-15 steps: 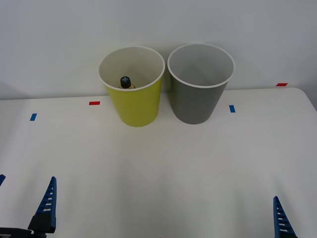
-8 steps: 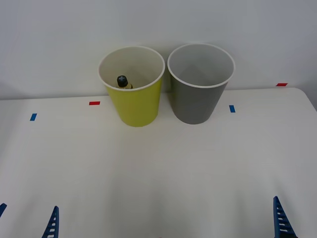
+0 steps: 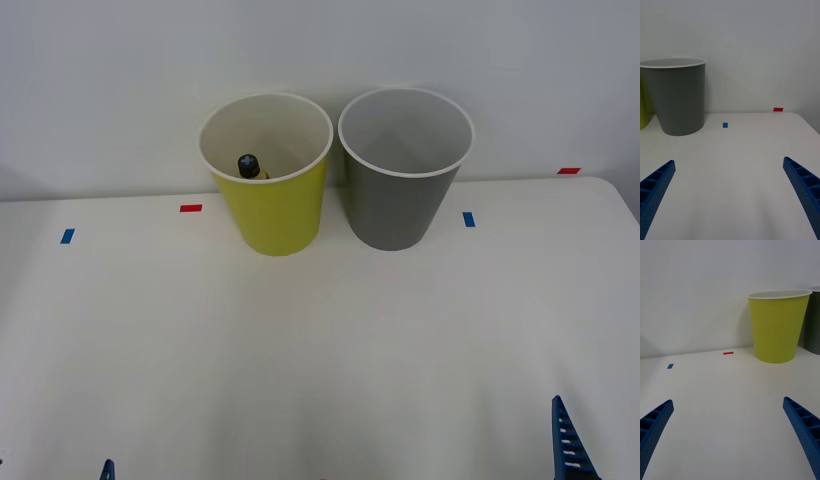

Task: Put cans in the gray bin and PET bottles in the light green bin.

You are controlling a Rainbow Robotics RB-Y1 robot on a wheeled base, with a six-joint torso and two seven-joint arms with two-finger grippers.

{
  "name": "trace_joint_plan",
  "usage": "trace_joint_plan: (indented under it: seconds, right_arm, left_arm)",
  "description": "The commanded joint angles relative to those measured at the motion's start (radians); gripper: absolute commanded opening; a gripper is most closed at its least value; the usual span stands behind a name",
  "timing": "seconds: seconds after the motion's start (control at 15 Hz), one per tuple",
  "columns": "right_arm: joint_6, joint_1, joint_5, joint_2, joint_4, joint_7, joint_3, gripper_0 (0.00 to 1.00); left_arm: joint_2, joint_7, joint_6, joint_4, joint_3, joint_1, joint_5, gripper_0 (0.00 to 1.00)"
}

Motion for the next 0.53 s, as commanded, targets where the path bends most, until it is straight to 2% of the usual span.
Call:
trace_joint_plan:
  seconds: [0.07,0.53]
  right_arm:
    - [0.000,0.000,0.000,0.000,0.000,0.000,0.000,1.00]
    - [0.000,0.000,0.000,0.000,0.000,0.000,0.000,1.00]
  left_arm:
    - [0.000,-0.001,-0.006,-0.001,-0.006,0.016,-0.005,1.00]
    - [0.000,-0.001,-0.006,-0.001,-0.006,0.016,-0.005,1.00]
